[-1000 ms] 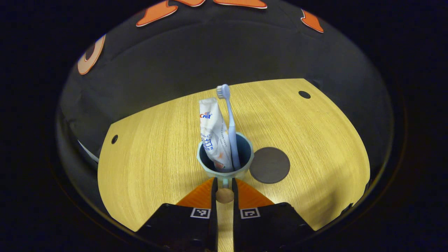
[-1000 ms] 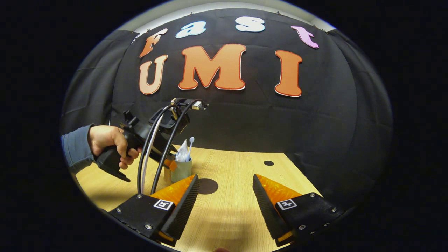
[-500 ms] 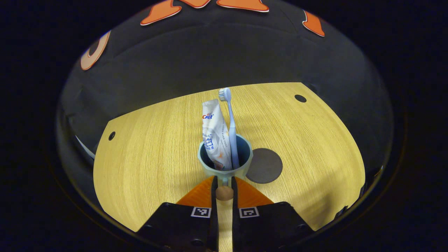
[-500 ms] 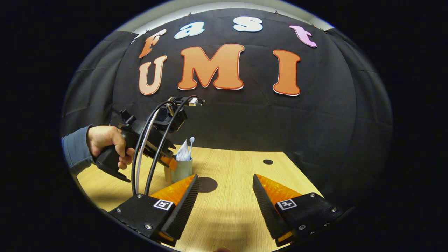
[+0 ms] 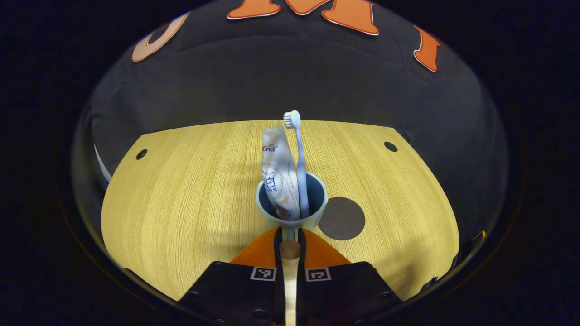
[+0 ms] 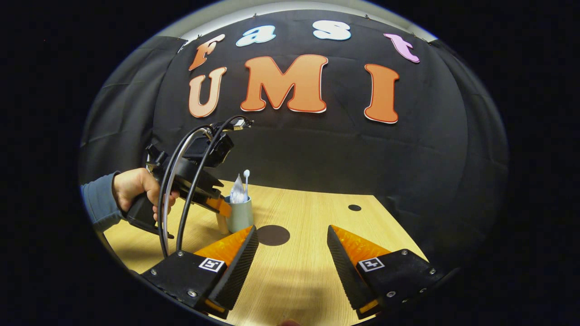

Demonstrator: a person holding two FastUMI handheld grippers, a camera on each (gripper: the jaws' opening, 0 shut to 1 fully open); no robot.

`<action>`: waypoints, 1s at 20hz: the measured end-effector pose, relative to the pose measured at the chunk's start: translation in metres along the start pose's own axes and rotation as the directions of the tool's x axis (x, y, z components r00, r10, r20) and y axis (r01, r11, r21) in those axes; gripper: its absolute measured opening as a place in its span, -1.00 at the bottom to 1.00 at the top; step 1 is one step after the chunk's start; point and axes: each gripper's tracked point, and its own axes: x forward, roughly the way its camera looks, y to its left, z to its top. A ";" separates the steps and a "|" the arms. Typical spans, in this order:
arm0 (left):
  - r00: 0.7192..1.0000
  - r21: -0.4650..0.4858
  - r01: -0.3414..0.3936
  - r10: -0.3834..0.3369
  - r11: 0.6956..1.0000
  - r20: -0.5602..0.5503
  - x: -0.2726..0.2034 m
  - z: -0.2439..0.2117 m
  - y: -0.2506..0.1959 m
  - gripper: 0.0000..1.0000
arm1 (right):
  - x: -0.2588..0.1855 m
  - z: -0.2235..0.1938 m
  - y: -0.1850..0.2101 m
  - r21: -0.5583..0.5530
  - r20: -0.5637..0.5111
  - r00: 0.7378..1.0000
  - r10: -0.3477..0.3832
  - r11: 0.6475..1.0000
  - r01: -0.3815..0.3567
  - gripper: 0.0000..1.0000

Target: Put the toothbrush and toothpaste on the desktop into the cup, then pick up the cup and place it on the coaster on the desktop.

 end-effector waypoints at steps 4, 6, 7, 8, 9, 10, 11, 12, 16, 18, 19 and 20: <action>0.998 0.020 0.001 -0.003 1.000 0.062 -0.006 0.012 -0.001 -0.83 | -0.002 0.002 0.006 -0.004 0.005 1.000 0.011 1.000 -0.011 0.84; 0.997 0.050 -0.008 0.003 0.999 0.082 -0.003 0.014 0.003 -0.83 | -0.003 0.000 0.007 -0.007 0.005 1.000 0.014 1.000 -0.014 0.84; 0.998 0.050 -0.016 0.013 0.999 0.058 -0.003 0.009 0.003 -0.84 | -0.003 -0.002 0.007 -0.009 0.000 1.000 0.012 1.000 -0.012 0.83; 0.998 0.064 -0.019 0.015 0.998 0.064 -0.003 0.010 0.003 -0.83 | -0.004 -0.004 0.005 -0.010 -0.002 1.000 0.010 1.000 -0.010 0.84; 0.998 0.062 -0.017 0.014 0.998 0.054 -0.003 0.008 0.002 -0.82 | -0.005 -0.005 0.005 -0.009 -0.002 1.000 0.008 1.000 -0.008 0.84; 0.999 0.053 -0.015 0.013 0.998 0.048 -0.003 0.007 0.002 -0.83 | -0.004 -0.006 0.004 -0.006 -0.005 1.000 0.009 1.000 -0.009 0.84; 1.000 0.060 -0.011 0.009 0.998 0.028 -0.002 0.003 0.000 -0.82 | -0.003 -0.009 0.004 -0.003 -0.013 1.000 0.010 1.000 -0.010 0.84; 1.000 0.065 -0.010 0.009 0.998 0.018 0.000 0.002 0.003 -0.82 | -0.002 -0.012 0.005 -0.001 -0.021 1.000 0.012 1.000 -0.012 0.84; 1.000 0.060 -0.023 0.024 0.998 -0.019 0.002 -0.003 0.003 -0.83 | 0.000 -0.009 0.013 -0.006 -0.013 0.999 0.031 1.000 -0.031 0.83; 0.998 0.075 -0.036 0.040 0.997 -0.051 0.003 -0.002 0.004 -0.82 | 0.001 -0.009 0.016 -0.005 -0.012 0.999 0.037 0.999 -0.037 0.83; 0.997 0.086 -0.037 0.042 0.996 -0.057 0.001 0.001 0.003 -0.80 | 0.000 -0.010 0.015 -0.007 -0.016 0.999 0.037 0.999 -0.037 0.84; 0.997 0.086 -0.040 0.045 0.996 -0.056 0.003 -0.002 0.003 -0.77 | 0.000 -0.011 0.014 -0.010 -0.018 0.999 0.034 0.999 -0.034 0.84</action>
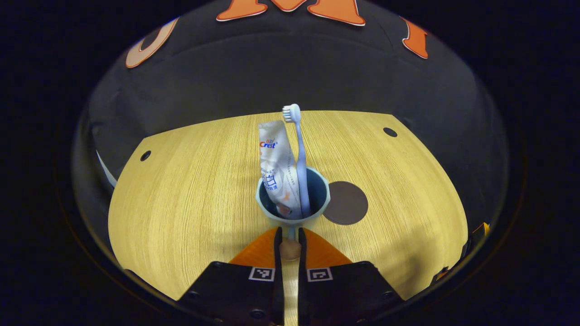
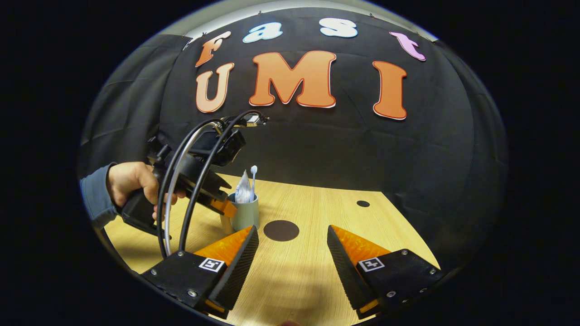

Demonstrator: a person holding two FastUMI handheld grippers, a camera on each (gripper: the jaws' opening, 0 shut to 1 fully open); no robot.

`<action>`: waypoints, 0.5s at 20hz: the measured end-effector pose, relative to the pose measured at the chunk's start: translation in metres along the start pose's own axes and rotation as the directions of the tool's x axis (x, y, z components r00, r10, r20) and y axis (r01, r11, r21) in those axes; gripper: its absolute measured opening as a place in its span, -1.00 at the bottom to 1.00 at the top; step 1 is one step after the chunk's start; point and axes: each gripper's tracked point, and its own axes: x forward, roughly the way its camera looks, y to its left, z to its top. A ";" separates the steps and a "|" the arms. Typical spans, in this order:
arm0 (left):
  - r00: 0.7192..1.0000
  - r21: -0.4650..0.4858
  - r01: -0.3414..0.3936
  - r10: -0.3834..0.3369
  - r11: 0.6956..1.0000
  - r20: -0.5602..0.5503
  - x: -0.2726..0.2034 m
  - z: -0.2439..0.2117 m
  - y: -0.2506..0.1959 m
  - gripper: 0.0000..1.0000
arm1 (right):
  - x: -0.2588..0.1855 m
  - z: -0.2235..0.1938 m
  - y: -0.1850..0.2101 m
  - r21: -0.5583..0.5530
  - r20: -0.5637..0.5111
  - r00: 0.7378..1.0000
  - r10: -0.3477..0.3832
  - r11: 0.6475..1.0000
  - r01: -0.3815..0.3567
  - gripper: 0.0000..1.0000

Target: Put the toothbrush and toothpaste on the desktop into the cup, then pick up the cup and place it on the coaster on the desktop.

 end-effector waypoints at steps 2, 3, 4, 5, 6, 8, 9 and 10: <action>0.998 0.033 -0.006 0.008 0.999 -0.068 0.000 -0.006 0.002 -0.67 | -0.002 0.000 -0.005 -0.004 -0.001 1.000 -0.008 1.000 0.008 0.84; 0.997 0.050 -0.010 0.014 0.999 -0.078 0.001 -0.004 0.004 -0.61 | -0.004 0.001 -0.006 -0.006 -0.002 1.000 -0.011 1.000 0.011 0.84; 0.996 0.073 -0.015 0.022 0.997 -0.091 -0.001 0.002 0.002 -0.56 | -0.006 0.002 -0.010 -0.004 0.000 1.000 -0.014 1.000 0.014 0.84; 0.996 0.089 -0.021 0.028 0.996 -0.086 -0.003 0.007 0.001 -0.53 | -0.007 0.004 -0.014 -0.003 0.002 1.000 -0.021 1.000 0.021 0.84; 0.995 0.109 -0.022 0.032 0.994 -0.094 -0.005 0.009 0.000 -0.53 | -0.007 0.006 -0.017 -0.001 0.004 1.000 -0.028 1.000 0.028 0.84; 0.992 0.153 -0.033 0.051 0.988 -0.116 -0.009 0.010 -0.001 -0.46 | -0.008 0.012 -0.025 0.007 0.010 0.999 -0.040 0.999 0.040 0.84; 0.989 0.170 -0.032 0.056 0.985 -0.139 -0.008 0.007 -0.003 -0.41 | -0.008 0.015 -0.027 0.014 0.015 0.999 -0.040 0.999 0.040 0.84; 0.986 0.176 -0.034 0.062 0.984 -0.153 -0.009 0.009 -0.005 -0.37 | -0.009 0.017 -0.029 0.022 0.018 0.999 -0.041 0.999 0.041 0.84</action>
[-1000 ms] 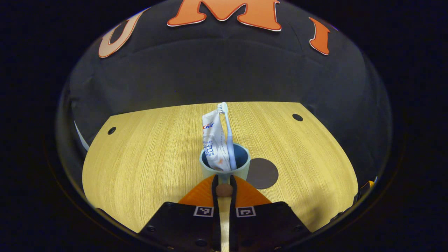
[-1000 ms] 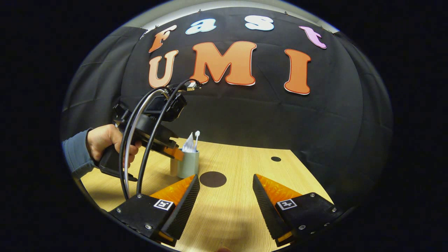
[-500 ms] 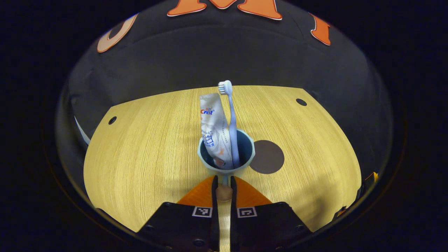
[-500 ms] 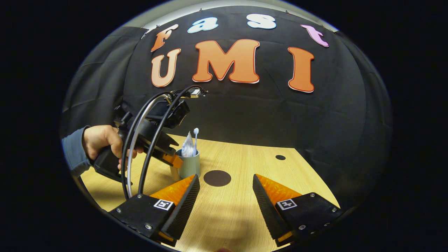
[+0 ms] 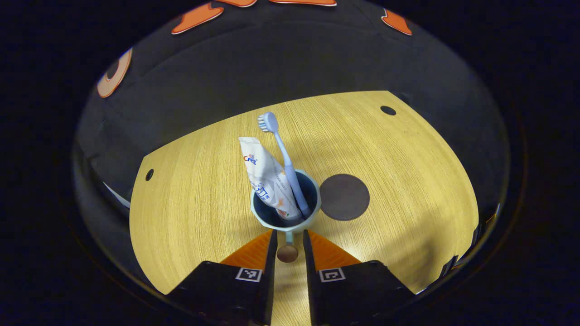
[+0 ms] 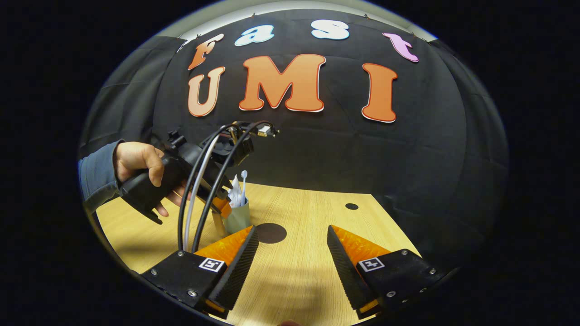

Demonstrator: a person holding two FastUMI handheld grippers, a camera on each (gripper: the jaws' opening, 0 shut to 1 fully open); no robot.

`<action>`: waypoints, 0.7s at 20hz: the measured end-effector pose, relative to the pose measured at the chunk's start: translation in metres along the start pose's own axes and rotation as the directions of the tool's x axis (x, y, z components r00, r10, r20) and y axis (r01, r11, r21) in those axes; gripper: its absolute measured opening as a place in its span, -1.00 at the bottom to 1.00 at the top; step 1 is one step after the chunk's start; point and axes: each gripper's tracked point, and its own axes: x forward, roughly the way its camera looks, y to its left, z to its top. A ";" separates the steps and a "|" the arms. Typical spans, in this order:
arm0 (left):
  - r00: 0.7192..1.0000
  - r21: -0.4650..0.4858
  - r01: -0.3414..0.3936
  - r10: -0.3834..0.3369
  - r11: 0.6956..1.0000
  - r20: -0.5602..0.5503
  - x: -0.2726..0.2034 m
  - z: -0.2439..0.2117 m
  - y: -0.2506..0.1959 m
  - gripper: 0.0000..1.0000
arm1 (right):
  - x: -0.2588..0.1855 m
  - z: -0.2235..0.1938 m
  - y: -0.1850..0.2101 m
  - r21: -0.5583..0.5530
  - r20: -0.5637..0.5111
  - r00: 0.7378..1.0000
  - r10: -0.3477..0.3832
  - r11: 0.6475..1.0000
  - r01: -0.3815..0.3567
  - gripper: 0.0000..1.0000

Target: Put the toothbrush and toothpaste on the desktop into the cup, then pick up the cup and place it on the coaster on the desktop.

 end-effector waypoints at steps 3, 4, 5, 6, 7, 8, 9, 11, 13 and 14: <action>0.997 0.017 0.004 -0.003 1.000 -0.071 0.007 -0.007 -0.005 -0.36 | 0.002 -0.001 -0.006 0.009 -0.001 1.000 -0.007 1.000 0.007 0.84; 0.996 0.016 0.005 -0.004 1.000 -0.088 0.013 -0.008 -0.005 -0.31 | 0.004 -0.001 -0.008 0.009 -0.004 1.000 -0.012 1.000 0.012 0.84; 0.995 0.012 0.013 -0.012 1.000 -0.099 0.018 -0.011 -0.007 -0.31 | 0.005 -0.002 -0.011 0.011 -0.008 1.000 -0.014 1.000 0.015 0.84; 0.994 0.009 0.019 -0.018 1.000 -0.105 0.022 -0.014 -0.006 -0.31 | 0.007 -0.003 -0.011 0.015 -0.011 1.000 -0.015 1.000 0.015 0.84; 0.994 -0.004 0.028 -0.029 1.000 -0.110 0.022 -0.015 -0.008 -0.31 | 0.009 -0.004 -0.011 0.021 -0.018 1.000 -0.014 1.000 0.014 0.84; 0.995 -0.002 0.039 -0.039 0.999 -0.092 0.025 -0.014 -0.006 -0.36 | 0.011 -0.007 -0.011 0.027 -0.027 1.000 -0.011 1.000 0.012 0.84; 0.995 -0.006 0.049 -0.050 0.999 -0.083 0.024 -0.015 -0.004 -0.51 | 0.014 -0.010 -0.011 0.031 -0.036 0.999 -0.012 0.999 0.013 0.84; 0.996 -0.022 0.055 -0.056 0.998 -0.065 0.031 -0.013 0.002 -0.64 | 0.017 -0.013 -0.008 0.034 -0.046 0.999 -0.006 0.999 0.008 0.84; 0.998 -0.043 0.056 -0.057 0.998 -0.041 0.031 -0.015 0.002 -0.68 | 0.016 -0.012 -0.005 0.033 -0.044 0.999 0.000 0.999 0.001 0.84; 0.997 -0.046 0.058 -0.060 0.997 -0.038 0.027 -0.018 0.003 -0.71 | 0.016 -0.014 -0.004 0.032 -0.042 0.999 0.002 1.000 -0.001 0.84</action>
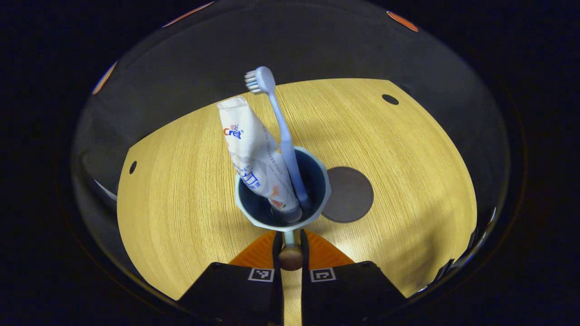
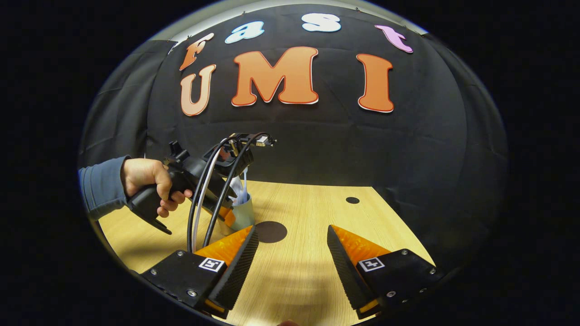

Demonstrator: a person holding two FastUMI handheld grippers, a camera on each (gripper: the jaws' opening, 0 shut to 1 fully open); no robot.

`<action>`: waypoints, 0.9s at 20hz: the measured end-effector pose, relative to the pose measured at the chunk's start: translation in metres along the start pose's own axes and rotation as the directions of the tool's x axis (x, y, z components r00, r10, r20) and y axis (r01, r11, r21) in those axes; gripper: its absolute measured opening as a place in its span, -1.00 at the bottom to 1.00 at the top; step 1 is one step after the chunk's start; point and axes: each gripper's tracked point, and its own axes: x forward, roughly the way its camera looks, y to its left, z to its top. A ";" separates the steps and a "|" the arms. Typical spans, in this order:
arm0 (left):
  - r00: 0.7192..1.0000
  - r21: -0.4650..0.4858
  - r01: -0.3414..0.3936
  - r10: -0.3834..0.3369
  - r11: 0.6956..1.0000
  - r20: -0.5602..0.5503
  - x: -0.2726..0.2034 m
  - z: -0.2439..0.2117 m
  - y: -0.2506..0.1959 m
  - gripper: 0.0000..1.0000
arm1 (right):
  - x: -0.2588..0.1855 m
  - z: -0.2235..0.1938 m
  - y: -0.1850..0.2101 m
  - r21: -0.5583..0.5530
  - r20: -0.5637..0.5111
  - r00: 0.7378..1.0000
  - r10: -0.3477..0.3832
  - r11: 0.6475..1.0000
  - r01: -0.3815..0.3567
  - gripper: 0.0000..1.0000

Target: Put the toothbrush and toothpaste on the desktop into the cup, then pick up the cup and place it on the coaster on the desktop.

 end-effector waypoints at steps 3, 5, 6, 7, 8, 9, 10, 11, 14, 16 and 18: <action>0.999 -0.030 -0.005 0.006 1.000 0.041 -0.004 0.005 0.000 -0.75 | 0.002 -0.007 -0.002 -0.009 -0.018 1.000 -0.004 1.000 0.003 0.84; 0.996 -0.034 -0.008 0.011 0.999 0.085 -0.008 0.014 -0.003 -0.74 | 0.004 -0.009 -0.004 0.004 -0.030 1.000 -0.005 1.000 0.006 0.84; 0.996 -0.014 -0.013 0.014 1.000 0.090 -0.009 0.016 -0.004 -0.75 | 0.004 -0.009 -0.003 0.013 -0.033 0.999 -0.004 1.000 0.004 0.84; 0.993 -0.014 -0.012 0.013 1.000 0.116 -0.010 0.021 -0.006 -0.75 | 0.004 -0.008 -0.001 0.017 -0.032 1.000 -0.001 1.000 0.001 0.84; 0.992 0.002 -0.007 0.006 1.000 0.124 -0.012 0.023 -0.007 -0.75 | 0.003 -0.007 -0.002 0.015 -0.026 1.000 -0.004 1.000 0.004 0.84; 0.991 0.013 0.002 -0.004 1.000 0.132 -0.012 0.026 -0.010 -0.75 | 0.001 -0.006 -0.004 0.010 -0.019 1.000 -0.008 1.000 0.008 0.84; 0.990 0.018 0.014 -0.016 1.000 0.143 -0.008 0.024 -0.008 -0.75 | 0.000 -0.005 -0.005 0.002 -0.018 1.000 -0.013 1.000 0.013 0.89; 0.990 0.026 0.024 -0.027 0.999 0.140 -0.007 0.021 -0.010 -0.75 | -0.002 -0.006 -0.007 -0.004 -0.017 1.000 -0.017 1.000 0.017 0.84; 0.990 0.026 0.070 -0.073 0.997 0.117 -0.003 0.012 -0.010 -0.75 | -0.008 -0.003 -0.017 -0.017 -0.009 0.999 -0.039 0.999 0.039 0.89; 0.991 0.023 0.091 -0.093 0.996 0.097 -0.005 0.012 -0.011 -0.75 | -0.012 -0.004 -0.026 -0.011 -0.008 0.999 -0.053 0.999 0.053 0.84; 0.990 0.028 0.103 -0.106 0.994 0.088 -0.006 0.012 -0.012 -0.74 | -0.014 -0.006 -0.034 0.001 -0.010 0.998 -0.066 0.998 0.066 0.84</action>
